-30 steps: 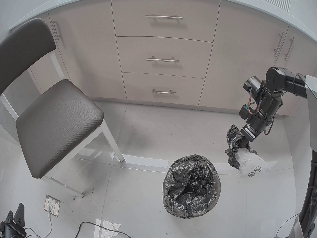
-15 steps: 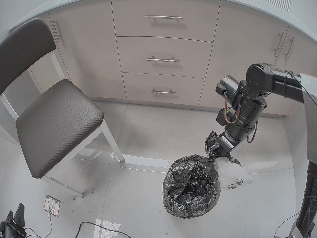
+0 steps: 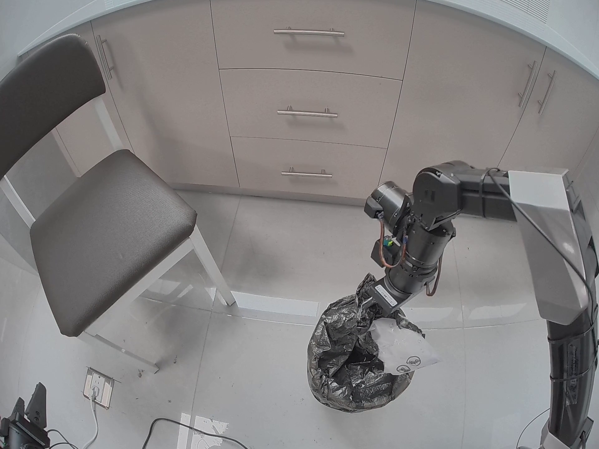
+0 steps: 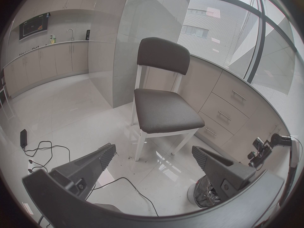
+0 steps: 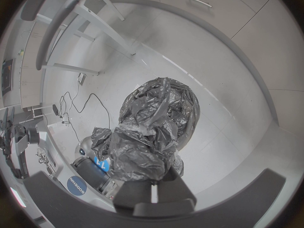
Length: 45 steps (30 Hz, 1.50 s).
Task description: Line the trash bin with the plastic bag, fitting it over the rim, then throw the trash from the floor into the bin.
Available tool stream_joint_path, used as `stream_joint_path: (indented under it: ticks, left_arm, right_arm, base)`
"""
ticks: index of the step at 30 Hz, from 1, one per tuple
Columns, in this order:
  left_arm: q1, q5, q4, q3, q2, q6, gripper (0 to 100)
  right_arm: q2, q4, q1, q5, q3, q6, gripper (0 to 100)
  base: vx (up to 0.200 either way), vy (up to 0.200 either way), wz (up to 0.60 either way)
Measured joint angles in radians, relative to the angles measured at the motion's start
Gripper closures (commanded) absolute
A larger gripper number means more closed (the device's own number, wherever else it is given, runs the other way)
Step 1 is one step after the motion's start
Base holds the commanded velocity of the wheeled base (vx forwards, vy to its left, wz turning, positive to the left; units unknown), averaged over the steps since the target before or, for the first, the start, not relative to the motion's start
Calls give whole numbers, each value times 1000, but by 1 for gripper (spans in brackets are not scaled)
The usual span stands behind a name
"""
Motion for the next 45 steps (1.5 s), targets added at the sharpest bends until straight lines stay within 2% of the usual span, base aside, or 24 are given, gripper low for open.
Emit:
stream_joint_path:
  ticks: [9, 14, 19, 20, 43, 44, 45]
  left_arm:
    - [0, 0, 0, 0, 0, -13, 0]
    - [0, 1, 0, 0, 0, -17, 0]
    - [-1, 1, -1, -1, 0, -30, 0]
    - [-1, 1, -1, -1, 0, -31, 0]
    - [-1, 1, 0, -1, 0, -33, 0]
    - [-1, 1, 0, -1, 0, -33, 0]
    - [-1, 1, 0, -1, 0, -33, 0]
  right_arm:
    - [106, -78, 20, -10, 0, 22, 100]
    - [162, -141, 28, -65, 0, 25, 100]
    - [191, -146, 34, -71, 0, 24, 100]
    - [195, -146, 34, -71, 0, 25, 0]
    - [203, -146, 47, -74, 0, 68, 0]
    - [202, -146, 48, -74, 0, 69, 100]
    - [201, -146, 51, -74, 0, 69, 100]
  base:
    - [0, 0, 0]
    - [0, 0, 0]
    - [0, 0, 0]
    - [0, 0, 0]
    - [0, 0, 0]
    - [0, 0, 0]
    - [0, 0, 0]
